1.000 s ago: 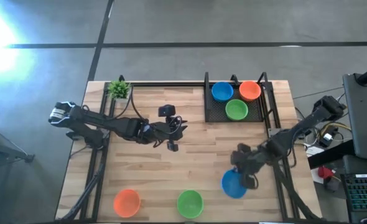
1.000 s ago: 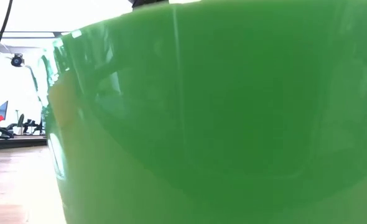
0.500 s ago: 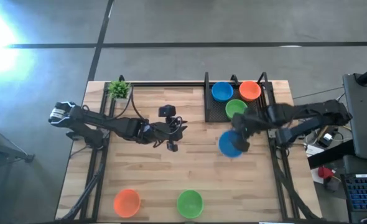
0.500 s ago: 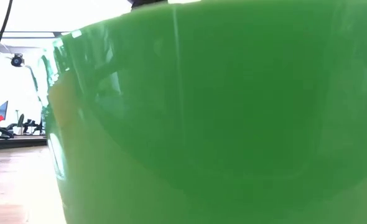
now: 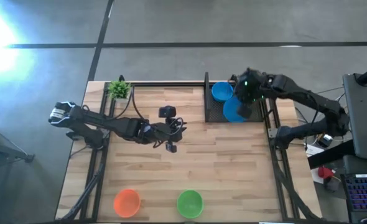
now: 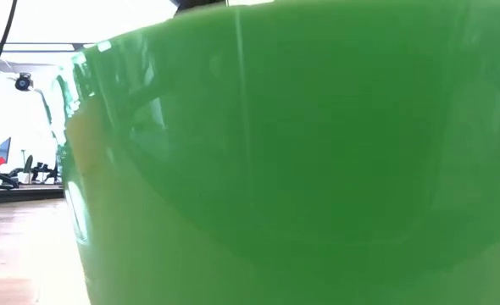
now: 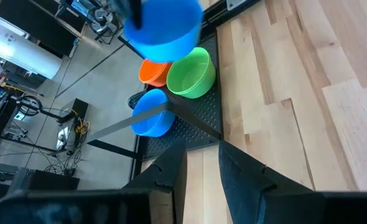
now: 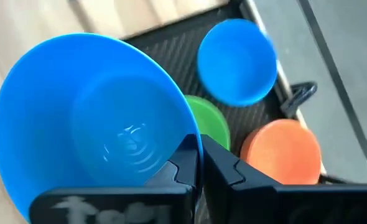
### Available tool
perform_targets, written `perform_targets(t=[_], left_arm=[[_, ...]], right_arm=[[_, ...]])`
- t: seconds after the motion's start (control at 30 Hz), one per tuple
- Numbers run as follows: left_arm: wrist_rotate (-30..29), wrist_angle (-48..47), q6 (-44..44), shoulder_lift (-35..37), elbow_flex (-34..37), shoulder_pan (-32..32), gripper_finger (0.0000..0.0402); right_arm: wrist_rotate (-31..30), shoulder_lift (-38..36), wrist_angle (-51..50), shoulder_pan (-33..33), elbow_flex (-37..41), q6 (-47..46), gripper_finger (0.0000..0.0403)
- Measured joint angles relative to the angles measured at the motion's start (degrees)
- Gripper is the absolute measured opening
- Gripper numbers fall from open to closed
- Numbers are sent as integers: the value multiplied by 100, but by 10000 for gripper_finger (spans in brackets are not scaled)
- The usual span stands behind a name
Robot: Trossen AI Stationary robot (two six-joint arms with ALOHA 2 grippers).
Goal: Pick & Place Mini bowls
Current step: Stack the blue bowl on top of the blue bowls on the shelf
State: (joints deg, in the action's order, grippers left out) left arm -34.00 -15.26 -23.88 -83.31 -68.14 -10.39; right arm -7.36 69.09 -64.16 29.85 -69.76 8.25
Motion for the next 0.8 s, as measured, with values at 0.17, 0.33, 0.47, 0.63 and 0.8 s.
perform_targets(t=[0.17,0.33,0.47,0.63,0.8], left_arm=[[-2,-5,2,0,0,0,92],[-2,-29,13,0,0,0,92],[-2,-29,35,0,0,0,92],[-5,-29,35,0,0,0,92],[-9,-42,35,0,0,0,92]], right_arm=[[905,303,836,867,-20,742,8],[938,907,1091,1426,-290,1361,8],[938,1549,1096,1757,-702,1722,8],[938,2370,1099,2061,-1270,2069,8],[936,3075,1090,2253,-1649,2198,8]])
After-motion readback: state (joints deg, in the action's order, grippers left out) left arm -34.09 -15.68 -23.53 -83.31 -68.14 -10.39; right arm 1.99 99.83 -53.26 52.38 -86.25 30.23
